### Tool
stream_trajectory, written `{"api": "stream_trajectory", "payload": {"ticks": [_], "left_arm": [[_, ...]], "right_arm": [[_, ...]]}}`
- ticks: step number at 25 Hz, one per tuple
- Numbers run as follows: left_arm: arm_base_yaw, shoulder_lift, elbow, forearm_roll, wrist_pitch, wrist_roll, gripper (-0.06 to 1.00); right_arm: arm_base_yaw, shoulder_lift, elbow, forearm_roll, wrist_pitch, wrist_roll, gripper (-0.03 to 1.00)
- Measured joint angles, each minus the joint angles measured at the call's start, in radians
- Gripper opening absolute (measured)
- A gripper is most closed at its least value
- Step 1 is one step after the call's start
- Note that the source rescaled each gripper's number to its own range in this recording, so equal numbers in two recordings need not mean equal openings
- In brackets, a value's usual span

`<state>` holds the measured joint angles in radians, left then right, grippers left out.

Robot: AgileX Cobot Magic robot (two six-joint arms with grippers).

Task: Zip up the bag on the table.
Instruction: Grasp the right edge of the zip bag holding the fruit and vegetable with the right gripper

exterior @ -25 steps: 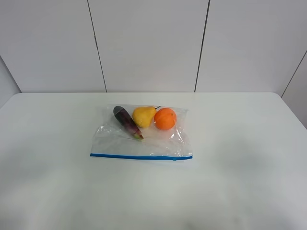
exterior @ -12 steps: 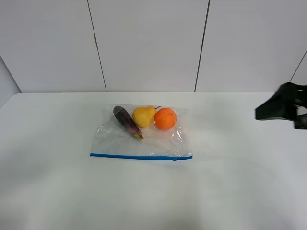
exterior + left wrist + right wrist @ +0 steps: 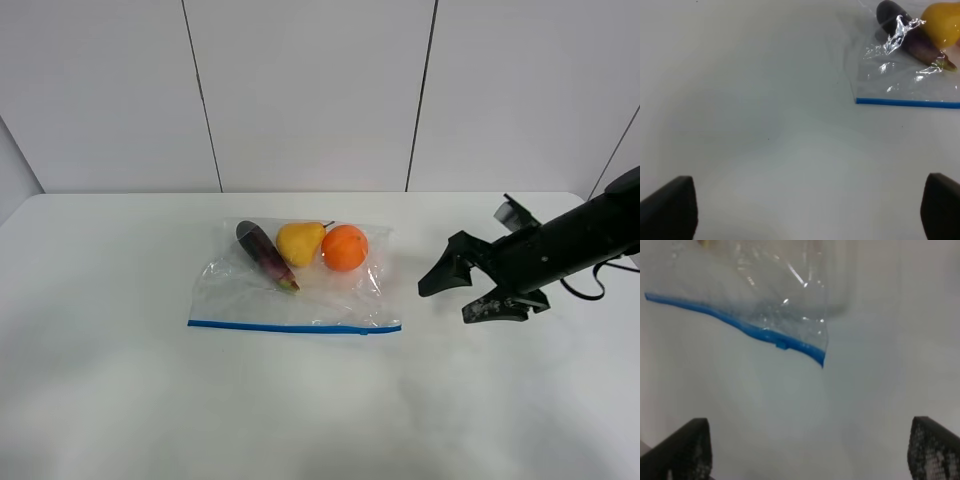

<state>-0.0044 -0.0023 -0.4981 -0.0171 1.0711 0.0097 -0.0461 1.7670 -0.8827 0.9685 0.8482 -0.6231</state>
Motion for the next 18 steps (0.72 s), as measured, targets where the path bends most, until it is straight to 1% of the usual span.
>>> {"api": "stream_trajectory", "payload": {"ticks": [4,7,8,11,15,17,18], "left_arm": [[0.000,0.000,0.000,0.000,0.000,0.000,1.00],[0.000,0.000,0.000,0.000,0.000,0.000,1.00],[0.000,0.000,0.000,0.000,0.000,0.000,1.00],[0.000,0.000,0.000,0.000,0.000,0.000,1.00],[0.000,0.000,0.000,0.000,0.000,0.000,1.00],[0.000,0.000,0.000,0.000,0.000,0.000,1.00],[0.000,0.000,0.000,0.000,0.000,0.000,1.00]], "right_arm": [[0.000,0.136,-0.001,0.156,-0.008,-0.135,0.86],[0.003,0.204,-0.002,0.254,-0.011,-0.217,0.85],[0.011,0.220,-0.006,0.271,-0.011,-0.235,0.85],[0.050,0.269,-0.037,0.297,-0.009,-0.269,0.85],[0.093,0.290,-0.087,0.303,-0.011,-0.270,0.85],[0.093,0.290,-0.099,0.307,-0.011,-0.260,0.80],[0.093,0.290,-0.100,0.306,-0.011,-0.255,0.76]]}}
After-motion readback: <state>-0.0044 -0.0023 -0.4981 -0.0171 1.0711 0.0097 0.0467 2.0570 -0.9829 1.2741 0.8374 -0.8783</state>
